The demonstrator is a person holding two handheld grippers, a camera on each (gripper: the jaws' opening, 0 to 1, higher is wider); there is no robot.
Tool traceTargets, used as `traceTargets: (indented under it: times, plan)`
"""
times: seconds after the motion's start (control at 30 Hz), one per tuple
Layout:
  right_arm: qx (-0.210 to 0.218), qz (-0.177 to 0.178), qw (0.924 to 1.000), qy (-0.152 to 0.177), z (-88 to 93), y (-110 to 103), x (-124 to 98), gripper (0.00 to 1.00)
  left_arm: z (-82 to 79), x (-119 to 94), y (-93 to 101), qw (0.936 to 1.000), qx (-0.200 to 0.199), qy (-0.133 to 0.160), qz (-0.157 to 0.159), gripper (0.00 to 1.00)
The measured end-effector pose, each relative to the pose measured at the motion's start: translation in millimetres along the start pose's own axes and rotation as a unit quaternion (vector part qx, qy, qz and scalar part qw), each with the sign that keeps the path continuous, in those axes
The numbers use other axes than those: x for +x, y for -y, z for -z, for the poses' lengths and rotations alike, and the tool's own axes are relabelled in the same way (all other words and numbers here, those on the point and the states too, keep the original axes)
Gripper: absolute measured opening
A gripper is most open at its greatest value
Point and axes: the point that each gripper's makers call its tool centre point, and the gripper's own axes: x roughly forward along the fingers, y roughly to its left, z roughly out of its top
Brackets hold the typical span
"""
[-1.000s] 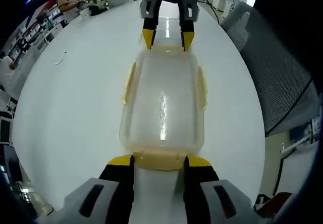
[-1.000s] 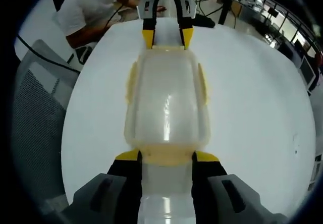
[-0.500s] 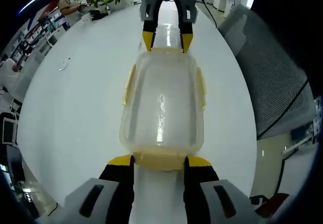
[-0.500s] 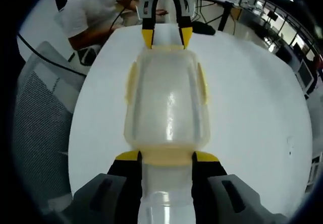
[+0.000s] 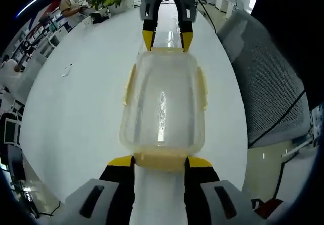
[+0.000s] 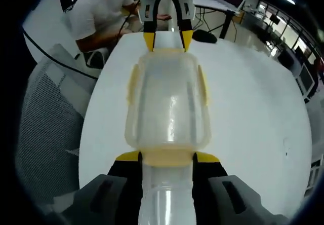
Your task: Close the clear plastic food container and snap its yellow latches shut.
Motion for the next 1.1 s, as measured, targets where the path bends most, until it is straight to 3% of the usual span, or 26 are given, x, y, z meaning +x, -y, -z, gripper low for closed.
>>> traceTargets:
  times: [0.53, 1.1]
  plan:
    - [-0.005, -0.003, 1.0000, 0.004, 15.4, -1.0, -32.2, 0.34, -30.5, -8.3, 0.6, 0.9999, -0.003, 0.013, -0.004, 0.32]
    - [0.003, -0.003, 1.0000, -0.005, 51.4, 1.6, -64.8, 0.34, -77.2, -1.2, -3.5, 0.9997, 0.004, 0.023, -0.001, 0.31]
